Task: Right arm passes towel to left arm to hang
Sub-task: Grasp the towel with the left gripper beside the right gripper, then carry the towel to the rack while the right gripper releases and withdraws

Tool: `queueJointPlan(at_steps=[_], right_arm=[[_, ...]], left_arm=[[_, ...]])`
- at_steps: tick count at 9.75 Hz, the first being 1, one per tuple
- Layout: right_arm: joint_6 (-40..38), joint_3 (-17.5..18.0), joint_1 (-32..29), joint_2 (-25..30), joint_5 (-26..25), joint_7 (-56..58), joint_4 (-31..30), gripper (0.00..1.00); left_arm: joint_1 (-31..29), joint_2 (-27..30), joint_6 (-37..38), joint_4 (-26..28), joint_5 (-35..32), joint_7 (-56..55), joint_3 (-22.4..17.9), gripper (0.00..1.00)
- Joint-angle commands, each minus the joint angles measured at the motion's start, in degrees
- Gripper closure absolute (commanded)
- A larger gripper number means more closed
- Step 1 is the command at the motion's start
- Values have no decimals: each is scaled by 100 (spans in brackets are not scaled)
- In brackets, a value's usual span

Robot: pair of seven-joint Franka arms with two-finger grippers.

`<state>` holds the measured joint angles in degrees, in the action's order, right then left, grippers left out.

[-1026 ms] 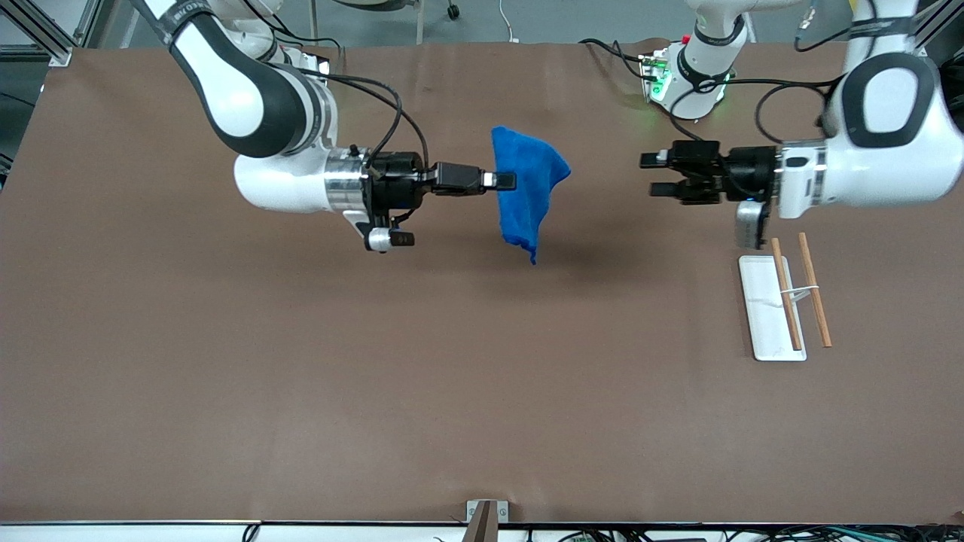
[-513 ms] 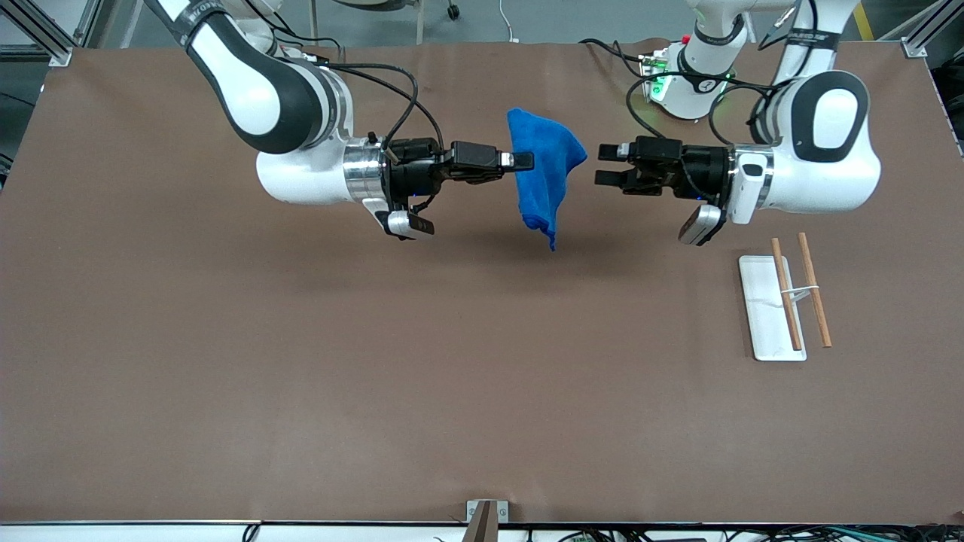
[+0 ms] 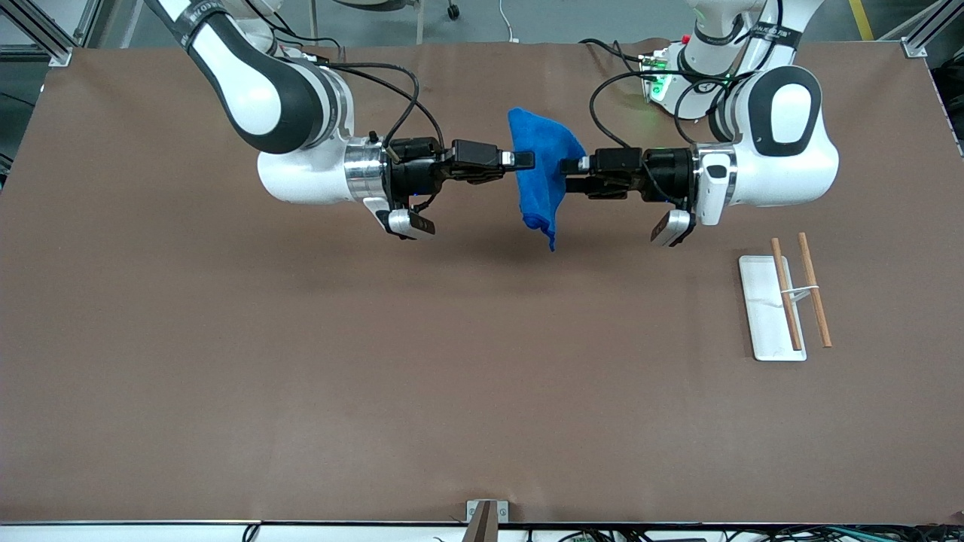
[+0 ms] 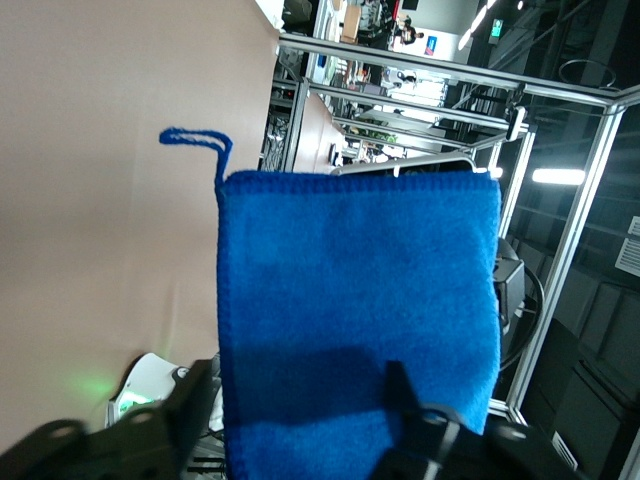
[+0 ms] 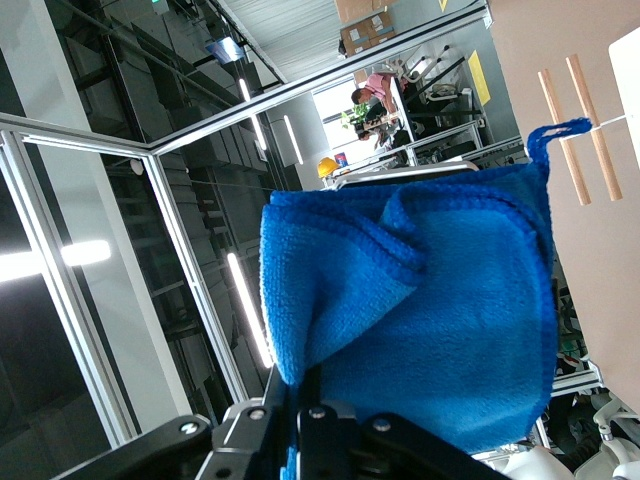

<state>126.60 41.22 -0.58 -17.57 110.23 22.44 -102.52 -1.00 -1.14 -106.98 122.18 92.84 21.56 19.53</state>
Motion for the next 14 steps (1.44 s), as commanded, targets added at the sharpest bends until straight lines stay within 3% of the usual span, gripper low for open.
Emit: queueJointPlan(at_steps=[1, 2, 6, 8, 9, 10, 11, 12, 13, 14], right_arm=[[-22, 79, -39, 8, 219, 208, -40, 100], [-22, 79, -39, 8, 219, 217, -40, 100], [-13, 79, -47, 8, 219, 217, -40, 100], [-13, 79, -47, 8, 227, 208, -40, 100], [-4, 71, -73, 17, 227, 191, -31, 62], [48, 62, -91, 17, 175, 216, -66, 3], [49, 53, -170, 17, 114, 208, -101, 0], [40, 27, -301, 17, -296, 138, -102, 0], [5, 18, -511, 17, -1013, -263, -93, 0], [-13, 9, -705, 26, -2108, -954, -49, 0]], left_arm=[[-14, -228, -288, -106, 67, 50, 77, 87], [-23, -229, -349, -124, 59, 59, 77, 100], [-67, -220, -535, -318, -116, 147, 33, 100], [-84, -220, -535, -484, -747, 60, -2, 100], [-93, -220, -535, -493, -1037, 59, -80, 100], [-93, -211, -535, -502, -1362, 50, -229, 100], [-93, -211, -535, -502, -1731, 59, -326, 100], [-84, -194, -535, -546, -2169, 59, -545, 100], [-84, -194, -535, -564, -2565, 7, -834, 100], [-76, -185, -535, -555, -2987, -298, -1272, 100]])
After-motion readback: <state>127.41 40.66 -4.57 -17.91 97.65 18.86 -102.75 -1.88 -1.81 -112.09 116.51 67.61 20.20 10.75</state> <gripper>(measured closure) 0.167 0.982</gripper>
